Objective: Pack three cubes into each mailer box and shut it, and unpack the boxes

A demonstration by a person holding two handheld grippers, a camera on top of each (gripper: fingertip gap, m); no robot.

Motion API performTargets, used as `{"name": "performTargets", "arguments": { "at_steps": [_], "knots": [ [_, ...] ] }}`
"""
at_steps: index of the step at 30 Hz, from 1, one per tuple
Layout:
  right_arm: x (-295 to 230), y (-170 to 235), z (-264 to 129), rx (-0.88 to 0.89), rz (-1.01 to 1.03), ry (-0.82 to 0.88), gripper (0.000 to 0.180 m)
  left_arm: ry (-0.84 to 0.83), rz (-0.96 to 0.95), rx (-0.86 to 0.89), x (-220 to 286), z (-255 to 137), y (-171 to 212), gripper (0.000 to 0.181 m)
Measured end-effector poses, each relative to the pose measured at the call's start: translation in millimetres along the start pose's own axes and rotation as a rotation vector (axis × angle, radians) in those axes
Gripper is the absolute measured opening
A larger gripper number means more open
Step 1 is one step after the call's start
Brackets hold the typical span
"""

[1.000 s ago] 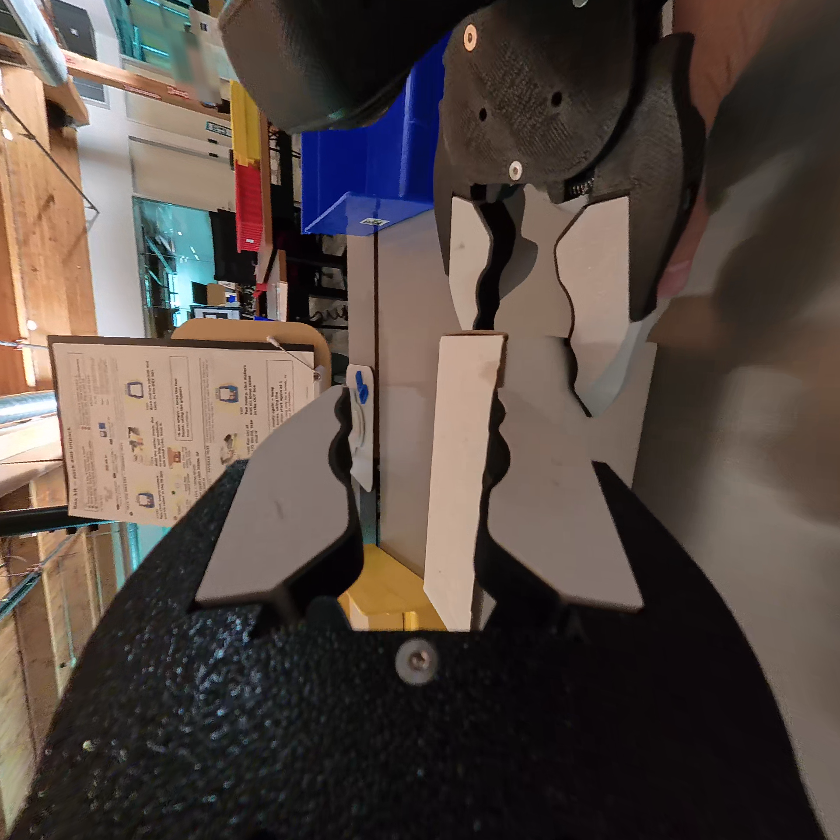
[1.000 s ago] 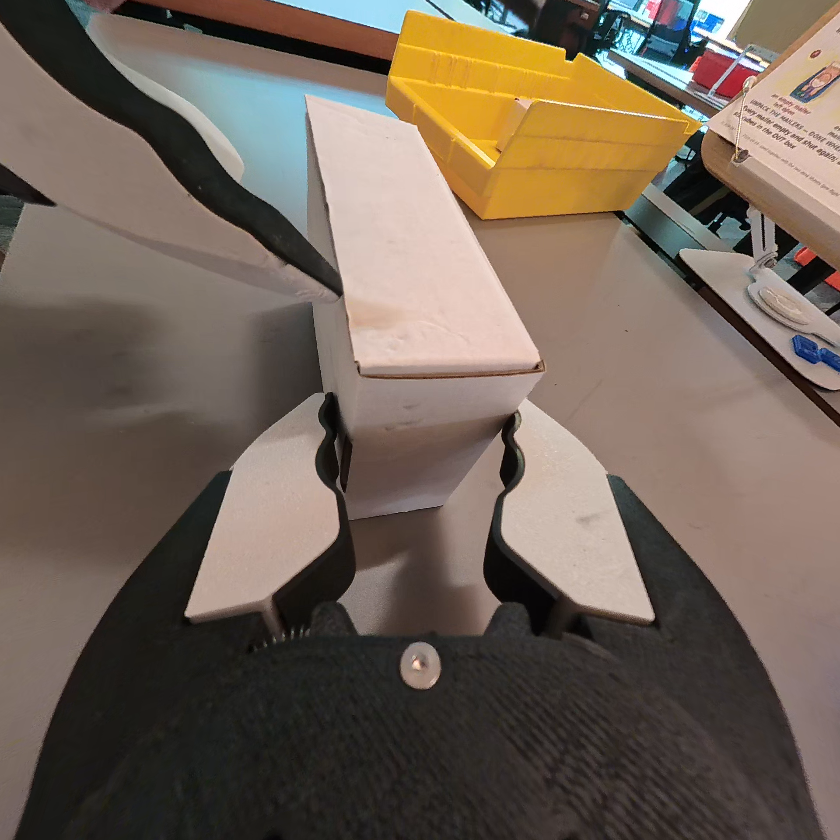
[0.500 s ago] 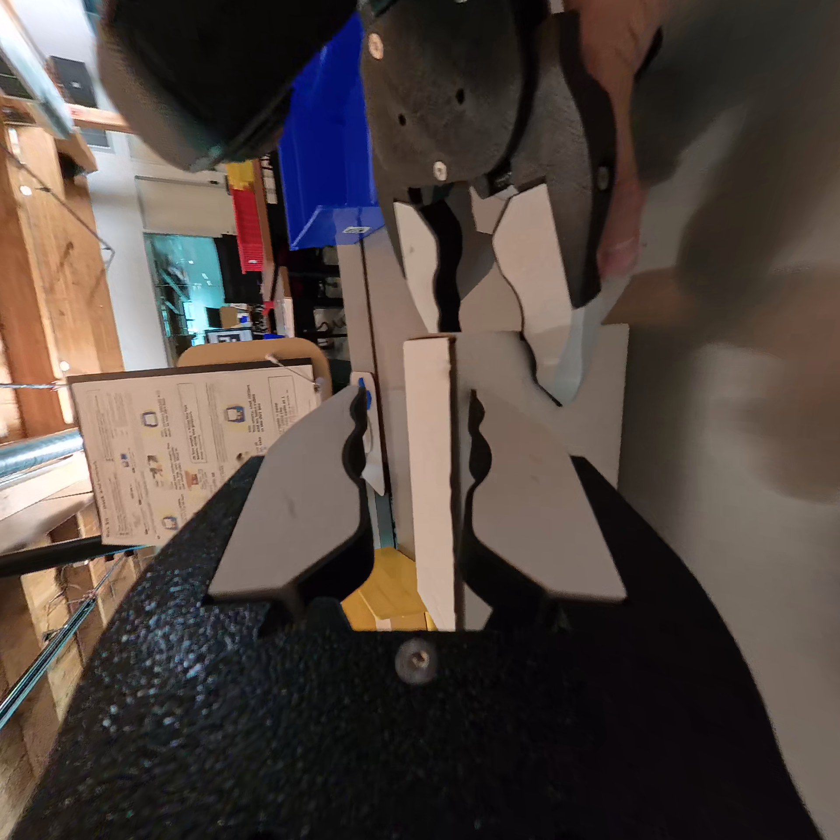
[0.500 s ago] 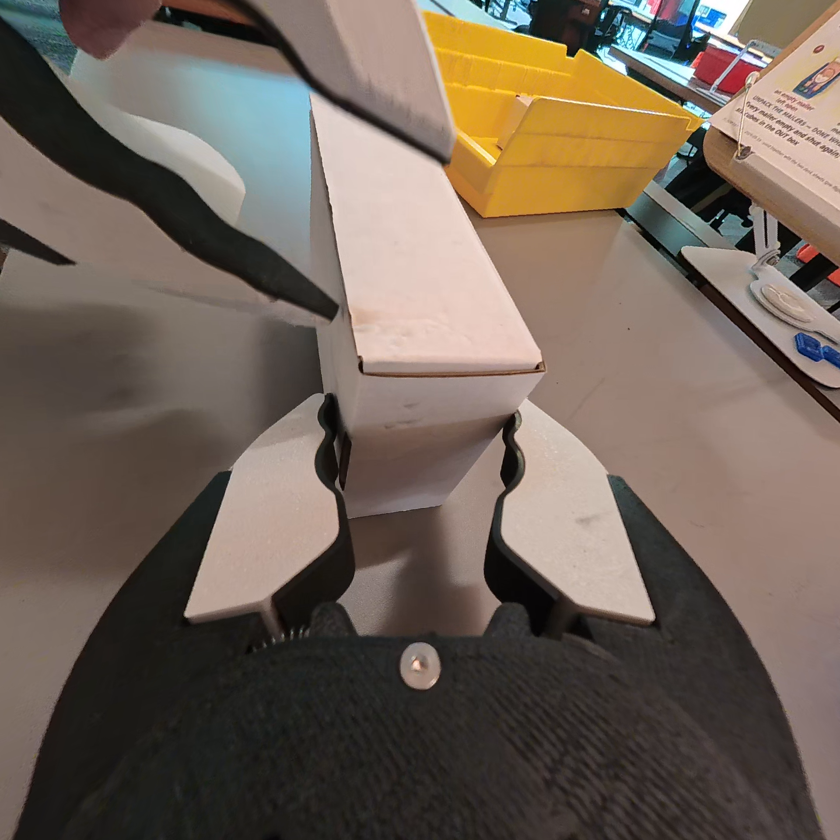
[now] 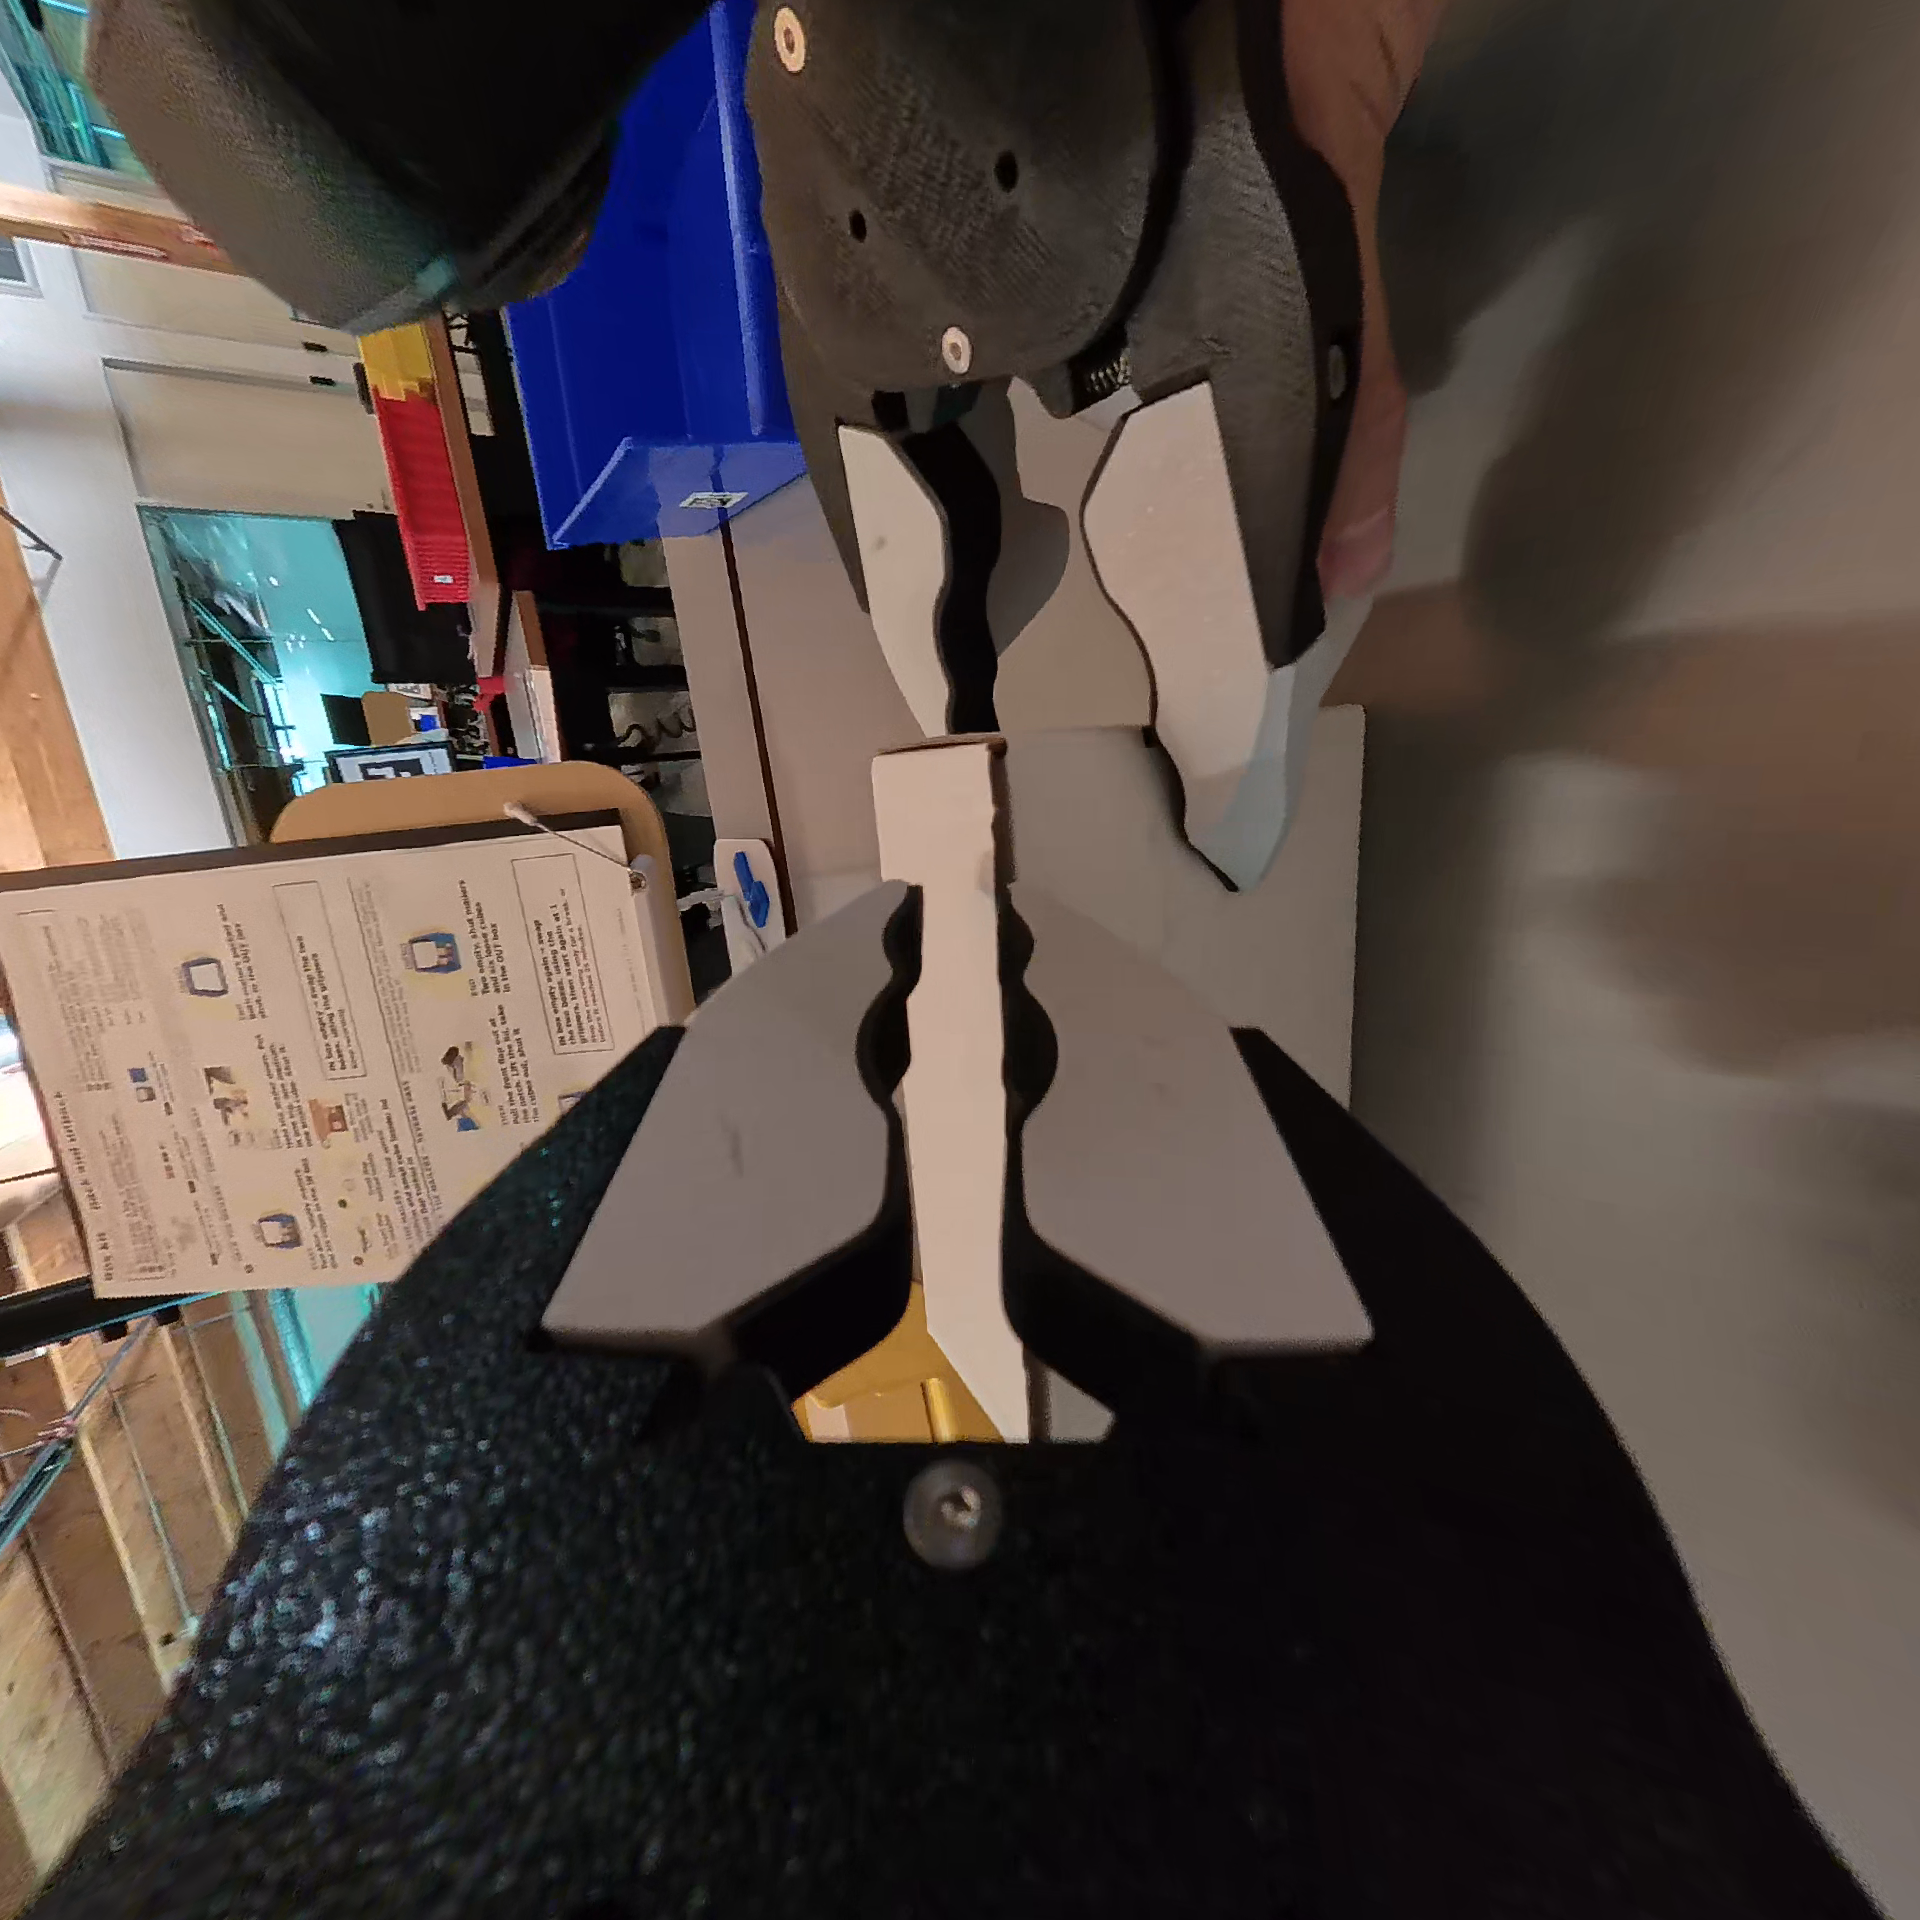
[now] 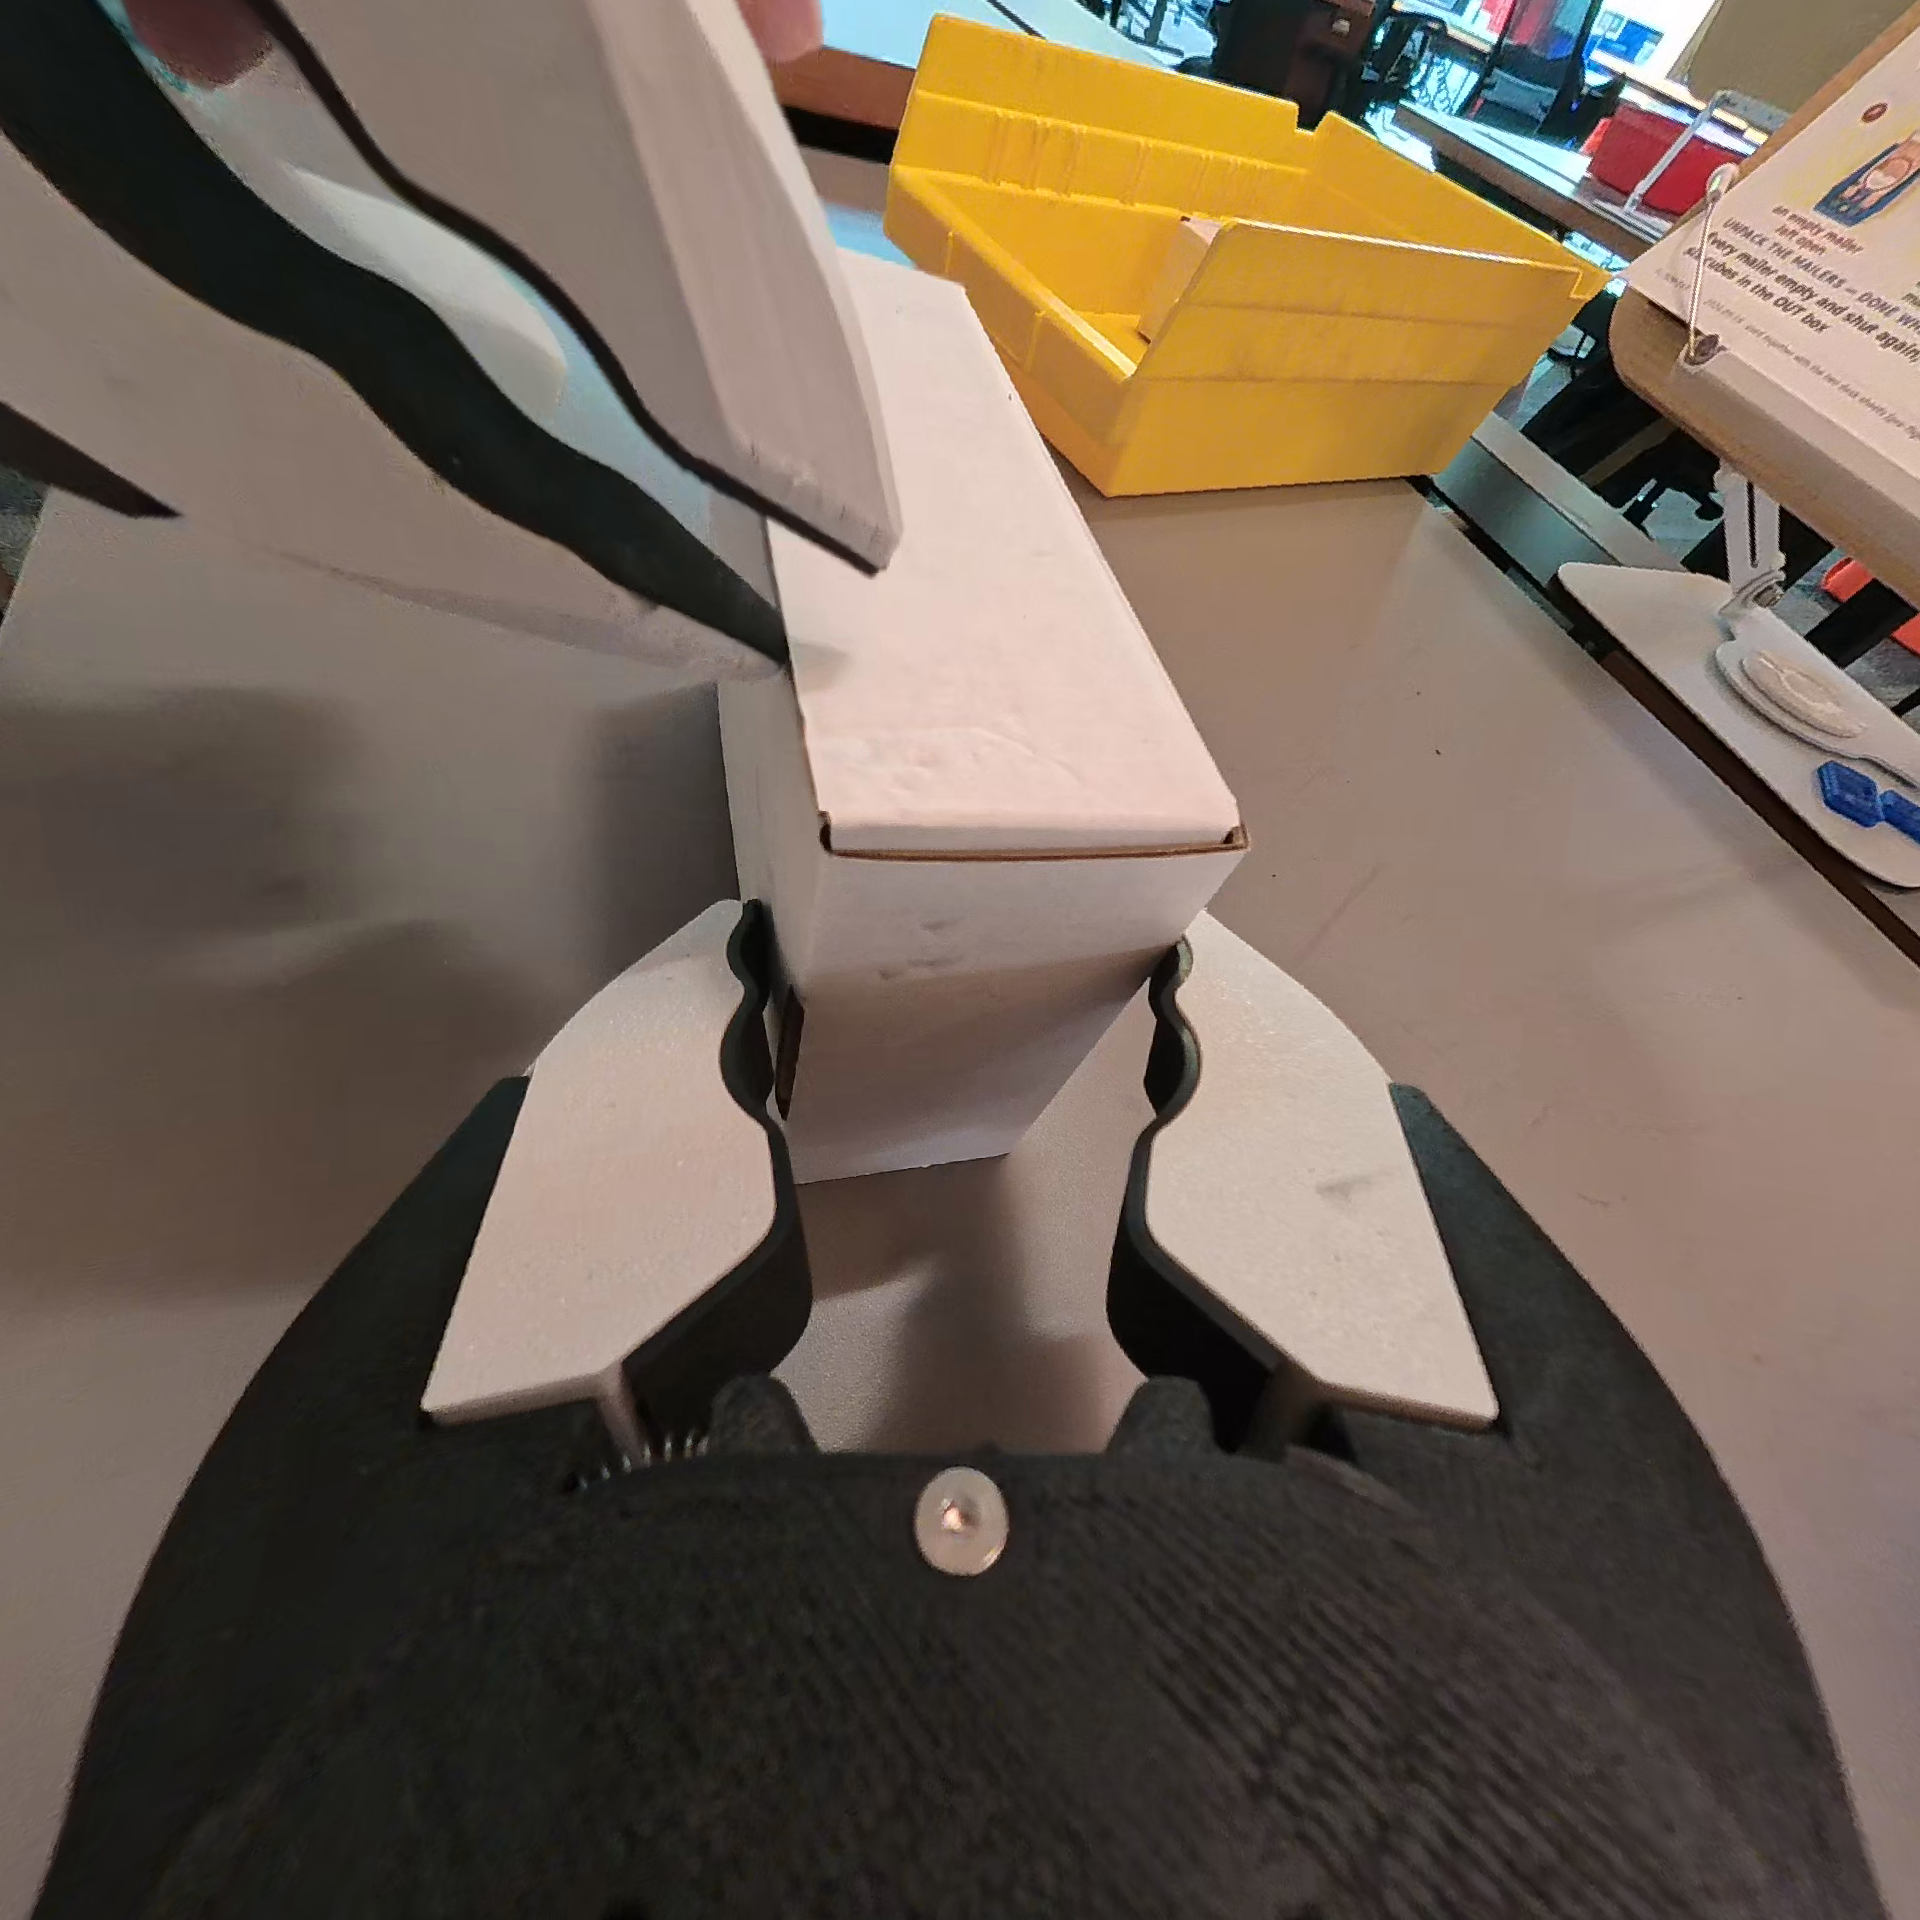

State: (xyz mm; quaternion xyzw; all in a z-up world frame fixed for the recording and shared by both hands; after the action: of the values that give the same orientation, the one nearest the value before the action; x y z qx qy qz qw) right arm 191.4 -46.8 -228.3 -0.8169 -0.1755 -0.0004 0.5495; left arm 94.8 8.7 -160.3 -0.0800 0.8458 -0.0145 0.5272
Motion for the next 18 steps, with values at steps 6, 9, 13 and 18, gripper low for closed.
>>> {"name": "performTargets", "arguments": {
  "at_steps": [6,9,13,18],
  "knots": [
    [0.3,0.0,0.3,-0.003,0.002,0.001,0.071,-0.014,0.046,-0.004,3.4,0.8,-0.4,0.009],
    [0.0,0.1,0.4,-0.004,-0.001,0.003,0.071,-0.019,0.027,0.012,6.6,0.7,1.4,0.001],
    [0.0,0.2,0.7,-0.006,-0.003,0.008,0.071,-0.051,-0.003,0.011,6.2,0.8,2.3,0.000],
    [-0.2,0.1,1.7,-0.013,-0.008,0.017,0.071,-0.132,0.013,-0.019,1.6,0.7,1.0,0.000]
  ]
}}
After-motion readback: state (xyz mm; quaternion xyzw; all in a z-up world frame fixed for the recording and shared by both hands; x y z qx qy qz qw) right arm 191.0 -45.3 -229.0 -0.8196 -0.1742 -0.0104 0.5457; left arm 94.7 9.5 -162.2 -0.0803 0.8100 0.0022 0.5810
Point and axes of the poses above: each gripper's, where its closed fingertips meet, z out along the fingers, y out of its underside, x = y × z across the jaws, the point moved 8 cm from there along -z, back along the fingers, and after that the axes turned 5 degrees about -y, right-handed, at the moved point
